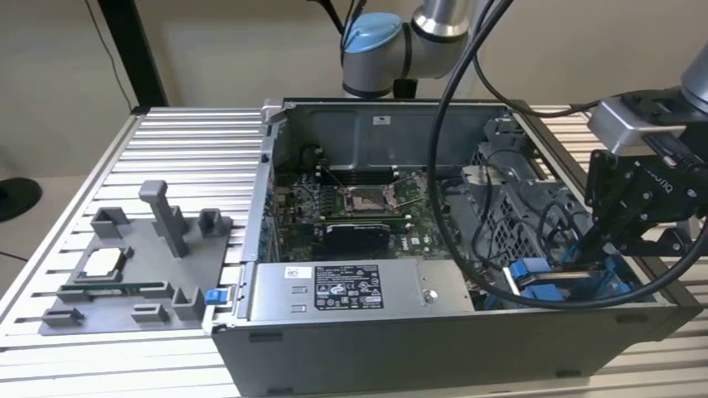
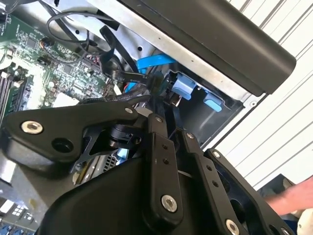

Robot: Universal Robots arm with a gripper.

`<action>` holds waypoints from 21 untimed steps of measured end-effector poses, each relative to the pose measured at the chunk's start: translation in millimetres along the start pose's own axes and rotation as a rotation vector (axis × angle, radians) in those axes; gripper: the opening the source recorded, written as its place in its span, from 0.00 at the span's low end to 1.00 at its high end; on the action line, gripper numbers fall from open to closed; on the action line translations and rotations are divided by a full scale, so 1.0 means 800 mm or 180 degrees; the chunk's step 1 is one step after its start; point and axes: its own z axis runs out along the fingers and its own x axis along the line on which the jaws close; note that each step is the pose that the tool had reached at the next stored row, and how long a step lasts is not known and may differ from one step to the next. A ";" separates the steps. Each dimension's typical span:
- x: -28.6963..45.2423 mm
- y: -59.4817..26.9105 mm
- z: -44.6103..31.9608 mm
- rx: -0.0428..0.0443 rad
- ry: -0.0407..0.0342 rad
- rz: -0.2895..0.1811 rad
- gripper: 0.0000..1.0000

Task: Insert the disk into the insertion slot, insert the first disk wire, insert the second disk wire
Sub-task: 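Insert the first disk wire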

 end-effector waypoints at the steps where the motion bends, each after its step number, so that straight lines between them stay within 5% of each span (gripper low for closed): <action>1: 0.0000 0.000 0.0003 0.0000 -0.0001 0.0004 0.00; 21: -0.0004 -0.001 0.0056 0.0007 -0.0018 0.0155 0.00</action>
